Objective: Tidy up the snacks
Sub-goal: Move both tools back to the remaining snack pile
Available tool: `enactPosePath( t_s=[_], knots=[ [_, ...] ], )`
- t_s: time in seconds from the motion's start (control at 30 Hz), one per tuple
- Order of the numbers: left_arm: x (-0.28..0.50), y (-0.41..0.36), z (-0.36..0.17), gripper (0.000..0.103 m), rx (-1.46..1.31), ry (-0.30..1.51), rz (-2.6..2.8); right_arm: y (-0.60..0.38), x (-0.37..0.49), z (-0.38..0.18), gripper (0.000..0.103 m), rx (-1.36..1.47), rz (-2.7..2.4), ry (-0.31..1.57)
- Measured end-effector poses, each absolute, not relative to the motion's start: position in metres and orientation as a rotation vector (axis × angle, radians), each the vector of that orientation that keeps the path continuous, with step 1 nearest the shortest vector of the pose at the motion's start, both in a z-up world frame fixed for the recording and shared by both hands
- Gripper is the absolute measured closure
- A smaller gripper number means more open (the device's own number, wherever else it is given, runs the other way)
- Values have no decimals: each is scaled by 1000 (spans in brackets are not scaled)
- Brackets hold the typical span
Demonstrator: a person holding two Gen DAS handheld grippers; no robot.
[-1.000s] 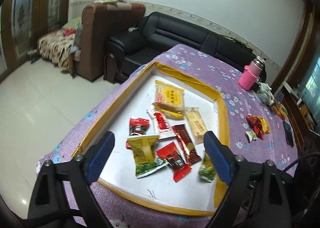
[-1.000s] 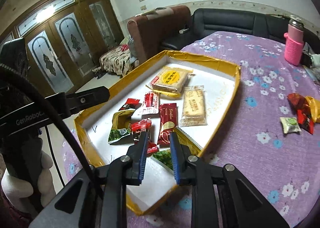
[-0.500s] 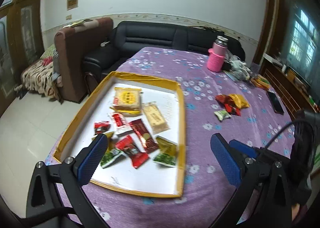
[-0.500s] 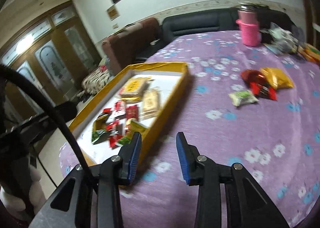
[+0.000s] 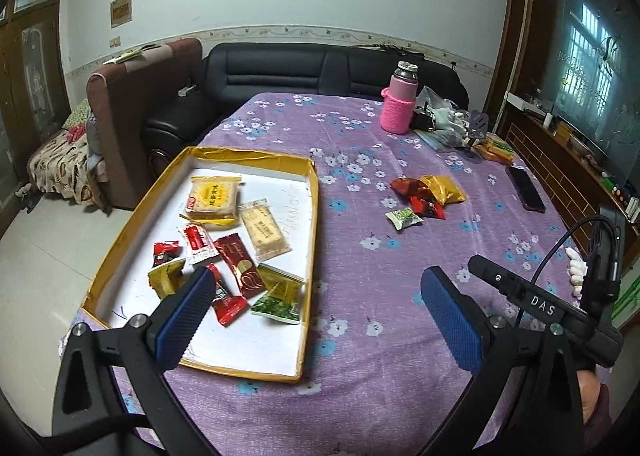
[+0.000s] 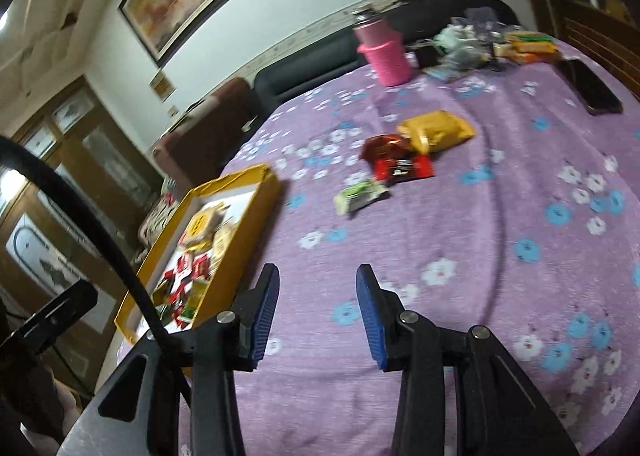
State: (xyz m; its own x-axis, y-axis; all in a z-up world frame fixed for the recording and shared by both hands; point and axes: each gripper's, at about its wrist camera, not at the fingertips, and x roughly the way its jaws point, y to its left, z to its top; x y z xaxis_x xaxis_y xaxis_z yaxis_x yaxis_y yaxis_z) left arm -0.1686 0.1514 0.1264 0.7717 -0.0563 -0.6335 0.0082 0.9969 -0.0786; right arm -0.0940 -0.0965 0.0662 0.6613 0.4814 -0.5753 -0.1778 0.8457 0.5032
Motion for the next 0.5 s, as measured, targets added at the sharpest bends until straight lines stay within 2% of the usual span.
enactPosePath(
  t_s=[0.5],
  knots=[
    [-152,147,111,1,-87,723,-61,-135,-80,47,63,510,285,799]
  ],
)
